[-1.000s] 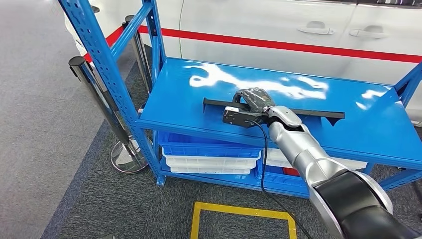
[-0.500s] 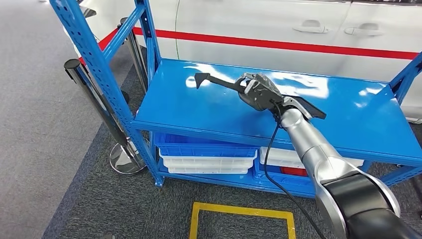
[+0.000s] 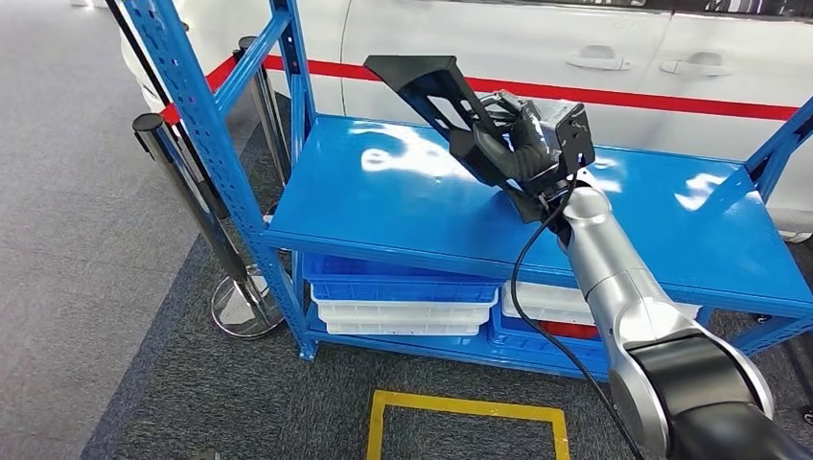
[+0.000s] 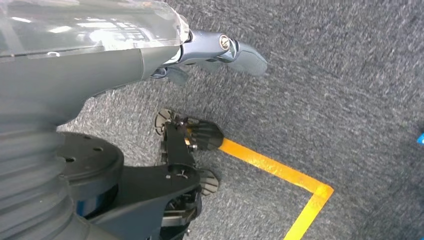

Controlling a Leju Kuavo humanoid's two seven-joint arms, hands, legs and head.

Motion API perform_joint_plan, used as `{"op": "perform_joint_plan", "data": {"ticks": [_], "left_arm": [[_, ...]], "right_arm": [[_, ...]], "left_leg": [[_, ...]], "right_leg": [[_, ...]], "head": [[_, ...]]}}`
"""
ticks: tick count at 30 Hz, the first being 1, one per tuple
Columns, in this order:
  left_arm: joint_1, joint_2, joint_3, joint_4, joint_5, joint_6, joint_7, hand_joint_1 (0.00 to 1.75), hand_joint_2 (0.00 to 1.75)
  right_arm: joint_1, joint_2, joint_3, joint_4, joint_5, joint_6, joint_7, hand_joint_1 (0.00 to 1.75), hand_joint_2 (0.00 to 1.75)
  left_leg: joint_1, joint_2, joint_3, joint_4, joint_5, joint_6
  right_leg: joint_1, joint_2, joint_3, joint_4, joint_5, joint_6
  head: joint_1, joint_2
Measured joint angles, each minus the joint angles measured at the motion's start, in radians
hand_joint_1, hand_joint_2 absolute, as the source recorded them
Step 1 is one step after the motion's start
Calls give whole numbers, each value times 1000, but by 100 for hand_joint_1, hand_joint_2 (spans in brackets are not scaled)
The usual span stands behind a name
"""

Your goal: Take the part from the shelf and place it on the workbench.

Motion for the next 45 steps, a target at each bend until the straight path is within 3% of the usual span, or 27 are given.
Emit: {"op": "perform_joint_plan", "data": {"ticks": [1,4,5,6,7,9,11,14,16,19,20,21,22,23,25,27,29,31,32,34,35,36,37,40,42,45], "left_arm": [[0,0,0,0,1,1,0,0,175],[1,0,0,0,4,3,1,0,175],[1,0,0,0,6,3,2,0,175],[1,0,0,0,7,3,3,0,175],[1,0,0,0,8,4,3,0,175],[0,-2,0,0,10,4,4,0,175],[-3,-4,0,0,11,4,4,0,175],[-7,-4,0,0,14,3,4,0,175],[-7,-4,0,0,17,2,4,0,175],[-6,-4,0,0,21,2,5,0,175],[-5,-4,0,0,21,2,5,0,175],[-5,-4,0,0,21,3,6,0,175],[-5,-4,-1,0,19,5,8,0,175],[-5,-3,-1,0,18,7,10,0,175],[-7,-3,-2,0,14,11,11,0,175],[-9,-3,-2,0,11,12,12,0,175],[-8,-3,-2,0,11,13,13,0,175],[-10,-3,-3,0,12,15,13,0,175],[-11,-3,-3,0,14,16,13,0,175],[-11,-3,-2,0,21,16,16,0,175],[-10,-3,-2,0,26,16,19,0,175],[-9,-3,-2,0,32,15,22,0,175],[-7,-3,-1,0,38,12,25,0,175],[-4,-4,1,0,58,6,29,0,175],[-2,-4,3,0,64,5,30,0,175],[1,-4,4,0,64,5,29,0,175]], "right_arm": [[3,0,-4,-7,-20,8,6,175,175],[7,0,-15,-16,-89,41,25,175,175],[8,-1,-17,-16,-114,56,32,175,175],[7,-1,-20,-16,-141,72,38,175,175],[4,-2,-23,-16,-170,91,45,175,175],[-4,-3,-31,-16,-233,130,58,175,175],[-9,-2,-35,-17,-293,167,73,175,175],[-7,1,-39,-17,-367,201,94,175,175],[-6,3,-40,-17,-405,216,107,175,175],[3,6,-41,-17,-441,231,120,175,175],[6,7,-41,-18,-452,233,123,175,175],[9,7,-41,-21,-464,233,127,175,175],[12,8,-41,-27,-476,229,133,175,175],[14,8,-41,-35,-488,224,139,175,175],[16,7,-39,-51,-503,213,150,175,175],[18,7,-38,-62,-510,209,155,175,175],[21,6,-38,-71,-513,209,157,175,175],[23,6,-36,-80,-515,207,159,175,175],[25,5,-34,-83,-519,206,161,175,175],[30,2,-29,-85,-531,207,165,175,175],[35,0,-26,-86,-539,208,167,175,175],[39,-2,-23,-88,-546,210,170,175,175],[40,-3,-20,-91,-552,212,171,175,175],[34,-4,-13,-110,-567,215,179,175,175],[30,-4,-7,-119,-572,211,188,175,175],[26,-4,6,-134,-578,196,199,175,175]], "left_leg": [[1,1,-2,-2,4,5],[-1,2,-9,-3,7,10],[-2,2,-10,-2,8,11],[-2,2,-9,-2,8,11],[-3,1,-7,-2,7,10],[-7,1,-4,-3,6,7],[-9,1,-5,-3,5,0],[-9,2,-5,-7,6,-15],[-9,2,-19,24,-18,-25],[-5,2,-104,204,-106,-37],[-4,2,-129,252,-118,-40],[-3,2,-139,268,-111,-42],[-2,2,-129,241,-85,-42],[-1,3,-102,179,-46,-41],[-3,4,-45,53,5,-33],[-6,5,-28,8,11,-23],[-7,3,-29,2,16,-13],[-4,3,-26,-7,22,-1],[-2,3,-25,-12,25,4],[-2,1,-27,-12,26,7],[-2,0,-28,-12,26,7],[-2,-1,-28,-11,26,6],[-2,-2,-28,-10,25,5],[-2,-4,-29,-3,18,-6],[-5,-4,-34,0,16,-16],[-6,-4,-36,2,12,-31]], "right_leg": [[-1,-1,-17,36,-25,5],[-4,-4,-107,232,-120,15],[-5,-4,-125,271,-128,15],[-5,-4,-123,270,-115,13],[-3,-3,-101,226,-85,8],[2,-3,-28,79,-19,-7],[8,-4,12,-11,7,-17],[9,-8,16,-28,11,-27],[2,-13,22,-41,18,-37],[0,-16,21,-44,20,-44],[1,-16,21,-43,19,-45],[1,-16,20,-40,17,-45],[1,-16,20,-37,14,-44],[1,-15,21,-32,11,-43],[2,-14,17,-21,3,-36],[5,-13,10,-15,2,-27],[3,-12,6,-14,2,-17],[0,-11,-4,9,-18,-6],[-2,-10,-24,50,-43,-1],[-6,-9,-88,184,-105,7],[-8,-9,-120,247,-126,10],[-11,-9,-136,274,-125,12],[-13,-9,-131,257,-102,13],[-16,-8,-44,59,-1,11],[-11,-6,-18,-4,12,3],[-11,-6,-17,-9,12,-16]], "head": [[0,0],[0,0],[0,0],[0,0],[0,0],[0,0],[0,0],[0,0],[0,0],[0,0],[0,0],[0,0],[0,0],[0,0],[0,0],[0,0],[0,0],[0,0],[0,0],[0,0],[0,0],[0,0],[0,0],[0,0],[0,0],[0,0]]}}
